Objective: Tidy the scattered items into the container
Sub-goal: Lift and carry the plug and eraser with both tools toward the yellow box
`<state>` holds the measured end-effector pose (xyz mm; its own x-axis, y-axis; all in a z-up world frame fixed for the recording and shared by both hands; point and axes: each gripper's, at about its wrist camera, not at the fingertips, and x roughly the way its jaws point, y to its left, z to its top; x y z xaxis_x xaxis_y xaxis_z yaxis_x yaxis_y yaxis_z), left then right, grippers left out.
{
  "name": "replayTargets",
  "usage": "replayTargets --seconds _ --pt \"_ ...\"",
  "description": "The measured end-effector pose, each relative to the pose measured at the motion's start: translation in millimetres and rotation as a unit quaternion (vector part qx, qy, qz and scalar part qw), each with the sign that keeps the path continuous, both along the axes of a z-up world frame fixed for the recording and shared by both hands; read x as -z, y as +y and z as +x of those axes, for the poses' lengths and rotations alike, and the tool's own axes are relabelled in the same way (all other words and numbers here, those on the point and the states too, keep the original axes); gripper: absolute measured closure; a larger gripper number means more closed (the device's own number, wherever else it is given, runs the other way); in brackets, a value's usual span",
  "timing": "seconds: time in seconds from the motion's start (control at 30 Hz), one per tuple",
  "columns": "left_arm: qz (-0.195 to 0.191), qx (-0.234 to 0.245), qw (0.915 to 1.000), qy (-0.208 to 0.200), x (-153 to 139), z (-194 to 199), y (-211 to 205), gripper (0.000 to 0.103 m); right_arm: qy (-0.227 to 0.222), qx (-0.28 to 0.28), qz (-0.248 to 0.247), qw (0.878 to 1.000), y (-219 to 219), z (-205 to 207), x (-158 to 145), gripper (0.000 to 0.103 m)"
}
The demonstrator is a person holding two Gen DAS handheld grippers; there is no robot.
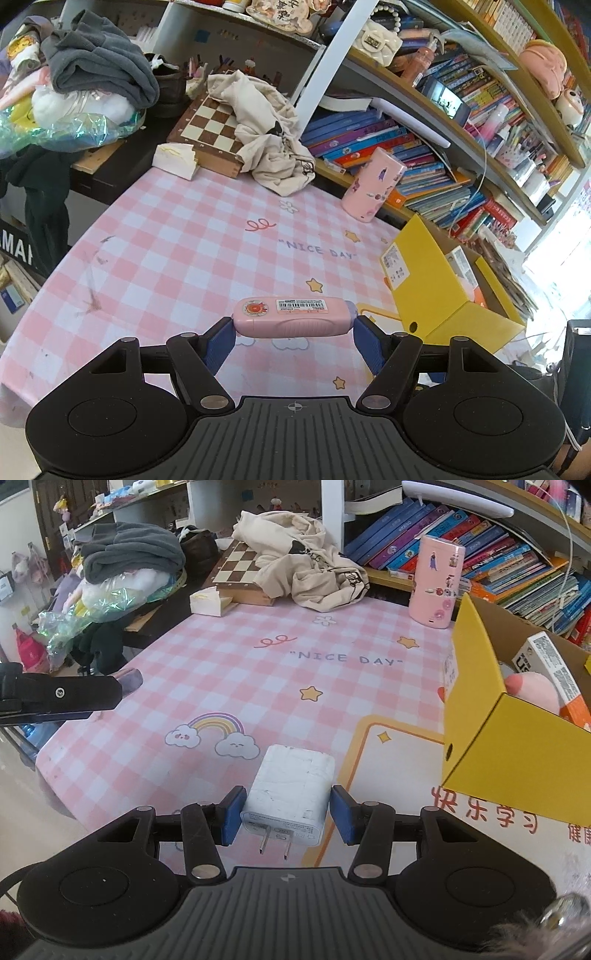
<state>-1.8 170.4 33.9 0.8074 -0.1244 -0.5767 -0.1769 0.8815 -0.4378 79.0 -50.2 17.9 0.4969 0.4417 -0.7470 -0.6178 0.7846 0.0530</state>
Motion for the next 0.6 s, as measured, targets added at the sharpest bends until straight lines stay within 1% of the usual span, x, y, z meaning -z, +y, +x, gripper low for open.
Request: replayTargets --seconds 0.37,0.6 --pt "-0.017 -0.003 0.9998 -0.007 3 -7 0 0.033 -0.007 0.011 -0.011 1.000 -8 -10 -6 0.056" --pt "-0.023 0.013 0.9996 -0.005 4 -7 -6 0.033 -0.005 0.023 -0.018 1.000 -16 -17 -7 0.056"
